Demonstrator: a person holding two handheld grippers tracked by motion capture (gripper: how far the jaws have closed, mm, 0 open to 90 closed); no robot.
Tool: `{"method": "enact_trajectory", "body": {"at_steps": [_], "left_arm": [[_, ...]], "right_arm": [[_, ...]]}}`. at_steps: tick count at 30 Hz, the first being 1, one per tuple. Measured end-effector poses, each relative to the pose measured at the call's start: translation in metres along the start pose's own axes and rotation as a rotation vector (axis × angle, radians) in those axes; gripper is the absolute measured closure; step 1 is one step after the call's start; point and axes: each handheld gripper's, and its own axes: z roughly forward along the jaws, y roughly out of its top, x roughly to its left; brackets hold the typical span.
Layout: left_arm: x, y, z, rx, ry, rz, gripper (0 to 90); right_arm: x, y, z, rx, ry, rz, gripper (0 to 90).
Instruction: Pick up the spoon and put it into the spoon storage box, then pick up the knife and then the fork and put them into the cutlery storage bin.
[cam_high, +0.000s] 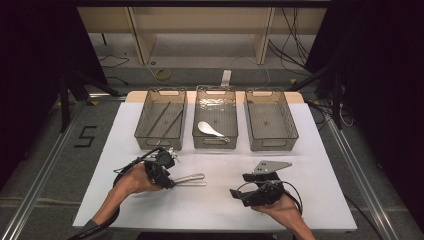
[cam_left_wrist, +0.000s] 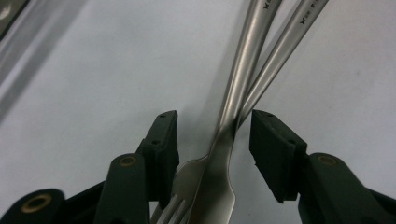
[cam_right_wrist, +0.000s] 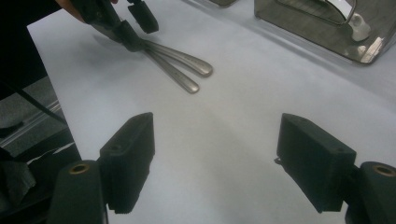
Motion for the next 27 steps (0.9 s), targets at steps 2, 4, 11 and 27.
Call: {"method": "enact_trajectory", "body": {"at_steps": [2, 4, 11, 27], "left_arm": [[-0.0007, -0.0006, 0.0010, 0.006, 0.005, 0.004, 53.1], [-0.0008, -0.0015, 0.0018, 0.020, 0.007, 0.015, 53.7], [-0.0021, -0.0028, 0.0047, 0.038, 0.006, 0.031, 56.4], [-0.0038, -0.0022, 0.0047, 0.047, 0.018, 0.066, 63.9]], "right_arm": [[-0.0003, -0.0001, 0.0001, 0.000, -0.003, 0.002, 28.7], [-0.0002, -0.0004, 0.0000, 0.001, -0.005, 0.003, 28.7], [0.0010, -0.0011, 0.0002, 0.009, -0.013, 0.001, 28.8], [0.0003, -0.0026, -0.0006, 0.024, -0.020, -0.008, 29.3]]}}
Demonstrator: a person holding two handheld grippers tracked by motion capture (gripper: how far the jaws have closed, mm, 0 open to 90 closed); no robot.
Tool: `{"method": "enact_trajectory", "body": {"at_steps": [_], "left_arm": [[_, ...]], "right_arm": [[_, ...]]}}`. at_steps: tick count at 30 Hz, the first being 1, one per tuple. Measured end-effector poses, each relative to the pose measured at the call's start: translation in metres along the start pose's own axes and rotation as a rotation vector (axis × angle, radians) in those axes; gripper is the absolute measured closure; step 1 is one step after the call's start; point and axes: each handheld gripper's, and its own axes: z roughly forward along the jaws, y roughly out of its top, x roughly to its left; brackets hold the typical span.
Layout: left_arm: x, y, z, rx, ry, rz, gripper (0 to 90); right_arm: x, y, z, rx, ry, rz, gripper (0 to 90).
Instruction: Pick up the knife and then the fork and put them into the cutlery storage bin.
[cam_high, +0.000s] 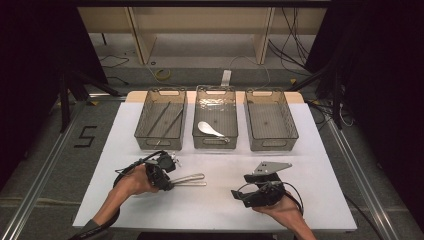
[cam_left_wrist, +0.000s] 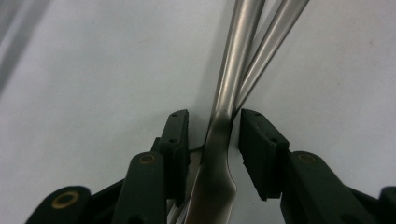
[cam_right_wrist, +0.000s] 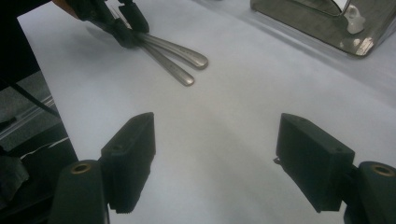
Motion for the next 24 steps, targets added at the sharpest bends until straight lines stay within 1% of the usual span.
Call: {"method": "enact_trajectory", "body": {"at_steps": [2, 4, 5, 6, 7, 8, 11, 12, 17, 19, 20, 21, 22, 23, 24], "left_arm": [[-0.0015, -0.0001, 0.0005, -0.010, -0.001, 0.008, 66.5], [-0.0022, 0.0000, -0.0003, -0.004, 0.007, 0.035, 68.9], [-0.0033, -0.0002, -0.0001, -0.007, 0.004, 0.043, 70.0], [-0.0044, -0.0005, -0.0001, -0.012, 0.011, 0.052, 70.8], [-0.0053, -0.0008, 0.0000, -0.016, 0.010, 0.053, 71.4], [-0.0049, -0.0009, -0.0005, -0.010, 0.009, 0.069, 72.0], [-0.0065, -0.0010, -0.0006, -0.017, 0.009, 0.082, 75.7], [-0.0076, -0.0010, -0.0004, -0.015, 0.009, 0.092, 77.2], [-0.0068, -0.0016, -0.0009, -0.025, 0.003, 0.094, 78.2], [-0.0056, -0.0017, -0.0027, -0.026, 0.004, 0.102, 78.4], [-0.0055, -0.0019, -0.0034, -0.036, 0.003, 0.094, 78.5], [-0.0051, -0.0020, -0.0044, -0.041, 0.002, 0.095, 78.5], [-0.0053, -0.0020, -0.0054, -0.053, 0.006, 0.089, 78.6], [-0.0048, -0.0018, -0.0069, -0.056, 0.006, 0.088, 78.6], [-0.0045, -0.0017, -0.0079, -0.071, 0.013, 0.089, 78.7]], "right_arm": [[0.0014, 0.0001, 0.0000, 0.000, -0.004, -0.003, 29.3], [0.0022, 0.0001, -0.0007, 0.009, -0.003, -0.008, 29.4], [0.0019, 0.0001, -0.0007, 0.009, -0.006, -0.009, 29.5], [0.0015, 0.0002, -0.0004, 0.006, -0.007, -0.003, 29.5], [0.0012, 0.0005, -0.0002, 0.008, -0.006, -0.002, 29.5], [0.0013, 0.0007, 0.0001, 0.009, -0.008, -0.005, 29.6], [0.0034, 0.0012, 0.0009, 0.015, -0.007, -0.012, 29.9], [0.0037, 0.0012, 0.0011, 0.018, -0.005, -0.014, 29.9], [0.0022, 0.0008, 0.0005, 0.014, -0.008, -0.011, 30.1], [0.0014, 0.0008, 0.0000, 0.012, -0.009, -0.012, 30.1], [0.0014, 0.0009, -0.0002, 0.012, -0.009, -0.012, 30.1], [0.0014, 0.0010, -0.0002, 0.012, -0.009, -0.012, 30.1], [0.0015, 0.0011, -0.0003, 0.012, -0.009, -0.011, 30.1], [0.0016, 0.0012, -0.0003, 0.010, -0.009, -0.011, 30.1], [0.0017, 0.0013, -0.0002, 0.009, -0.009, -0.011, 30.1]]}}
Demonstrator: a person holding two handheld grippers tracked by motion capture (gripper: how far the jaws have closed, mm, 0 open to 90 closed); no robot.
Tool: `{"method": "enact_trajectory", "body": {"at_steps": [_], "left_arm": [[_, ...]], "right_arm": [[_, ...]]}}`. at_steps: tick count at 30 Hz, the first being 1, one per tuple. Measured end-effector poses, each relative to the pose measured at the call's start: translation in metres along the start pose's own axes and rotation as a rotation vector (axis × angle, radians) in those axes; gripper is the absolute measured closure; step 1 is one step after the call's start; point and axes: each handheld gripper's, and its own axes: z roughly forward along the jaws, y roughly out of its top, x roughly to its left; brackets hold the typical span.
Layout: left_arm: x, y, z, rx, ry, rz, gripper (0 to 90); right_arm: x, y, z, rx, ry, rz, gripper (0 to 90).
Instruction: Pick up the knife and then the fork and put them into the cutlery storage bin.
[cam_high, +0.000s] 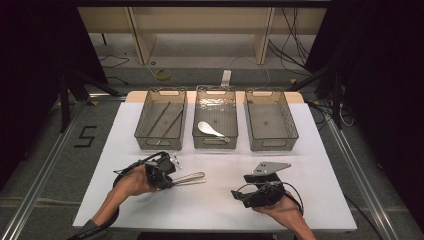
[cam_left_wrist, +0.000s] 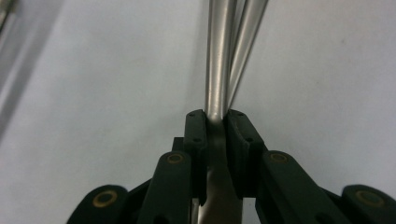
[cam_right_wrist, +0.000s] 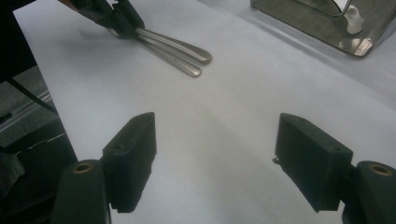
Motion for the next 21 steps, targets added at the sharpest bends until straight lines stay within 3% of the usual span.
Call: {"method": "enact_trajectory", "body": {"at_steps": [2, 8, 21], "left_arm": [[0.001, 0.000, -0.002, -0.018, 0.003, -0.020, 78.8], [0.000, 0.001, -0.009, -0.040, 0.002, -0.024, 79.0], [0.000, 0.002, -0.018, -0.101, 0.009, -0.075, 79.1]], "right_arm": [[0.000, 0.000, 0.000, 0.002, 0.000, 0.002, 30.1], [0.001, 0.001, 0.000, -0.001, 0.002, 0.005, 30.1], [0.001, 0.003, 0.001, -0.005, 0.004, 0.006, 30.5]]}}
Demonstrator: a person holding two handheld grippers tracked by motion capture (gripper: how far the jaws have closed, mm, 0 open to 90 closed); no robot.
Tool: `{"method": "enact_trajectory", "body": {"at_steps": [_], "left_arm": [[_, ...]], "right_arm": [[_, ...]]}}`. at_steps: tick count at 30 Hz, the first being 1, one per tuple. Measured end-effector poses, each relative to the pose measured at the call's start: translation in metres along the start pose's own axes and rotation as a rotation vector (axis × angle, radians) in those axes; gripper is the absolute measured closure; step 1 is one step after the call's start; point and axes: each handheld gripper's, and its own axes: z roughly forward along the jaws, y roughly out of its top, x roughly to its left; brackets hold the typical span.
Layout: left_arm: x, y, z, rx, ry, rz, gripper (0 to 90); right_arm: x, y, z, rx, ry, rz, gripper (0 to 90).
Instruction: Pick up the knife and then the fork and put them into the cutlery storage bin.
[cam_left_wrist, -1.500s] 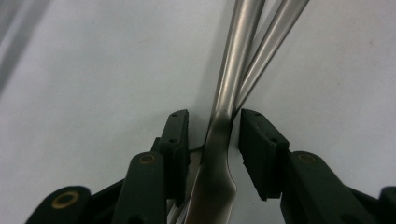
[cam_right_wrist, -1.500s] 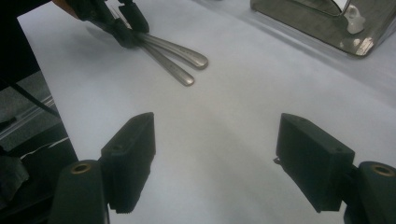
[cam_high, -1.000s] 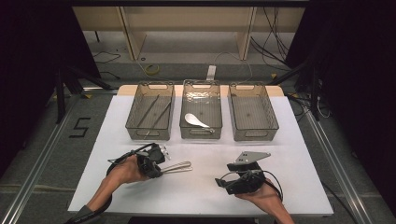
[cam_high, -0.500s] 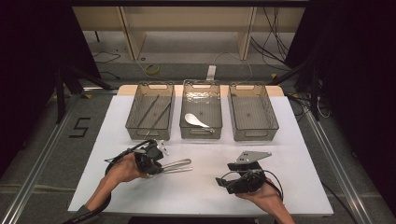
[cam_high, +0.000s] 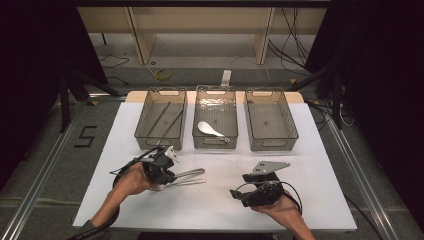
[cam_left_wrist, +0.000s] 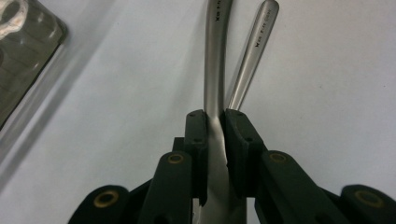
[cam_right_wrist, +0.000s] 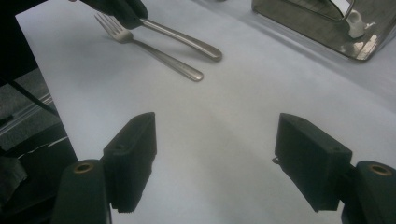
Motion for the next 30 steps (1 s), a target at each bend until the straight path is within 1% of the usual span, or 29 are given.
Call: {"method": "enact_trajectory", "body": {"at_steps": [2, 4, 6, 8, 11, 15, 17, 20, 23, 25, 27, 29, 30], "left_arm": [[0.000, 0.000, -0.001, -0.008, -0.007, -0.008, 79.1], [-0.001, 0.001, -0.003, -0.010, -0.005, -0.005, 79.1], [-0.001, 0.002, -0.005, -0.017, -0.012, -0.009, 79.1], [-0.001, 0.002, -0.006, -0.026, -0.006, -0.011, 79.1], [-0.002, 0.002, -0.008, -0.022, -0.014, -0.015, 79.1], [-0.004, 0.004, -0.009, -0.024, -0.010, -0.014, 79.1], [-0.005, 0.005, -0.011, -0.023, -0.022, -0.015, 79.1], [-0.007, 0.007, -0.014, -0.025, -0.013, -0.002, 79.2], [-0.011, 0.010, -0.018, -0.022, -0.026, 0.009, 79.1], [-0.015, 0.012, -0.020, -0.026, -0.028, 0.015, 79.2], [-0.018, 0.015, -0.021, -0.020, -0.039, 0.030, 79.2], [-0.022, 0.017, -0.023, -0.013, -0.049, 0.041, 79.2], [-0.024, 0.018, -0.024, -0.011, -0.050, 0.046, 79.1]], "right_arm": [[0.000, 0.000, 0.001, -0.001, 0.003, 0.001, 30.5], [0.001, 0.001, 0.002, 0.002, 0.005, -0.001, 30.6], [0.001, 0.001, 0.003, 0.004, 0.006, -0.001, 30.6], [0.001, 0.002, 0.004, -0.001, 0.008, -0.001, 30.6], [0.001, 0.006, 0.006, -0.005, 0.014, 0.000, 31.1], [0.003, 0.013, 0.014, -0.006, 0.020, -0.011, 31.3], [0.005, 0.017, 0.018, -0.003, 0.026, -0.019, 31.4], [0.008, 0.023, 0.024, -0.003, 0.032, -0.046, 31.4], [0.014, 0.031, 0.029, -0.008, 0.047, -0.093, 31.4], [0.019, 0.037, 0.034, -0.010, 0.051, -0.135, 31.3], [0.024, 0.042, 0.040, -0.006, 0.058, -0.169, 31.3], [0.028, 0.047, 0.048, 0.004, 0.074, -0.196, 31.3], [0.030, 0.049, 0.052, 0.005, 0.070, -0.210, 31.3]]}}
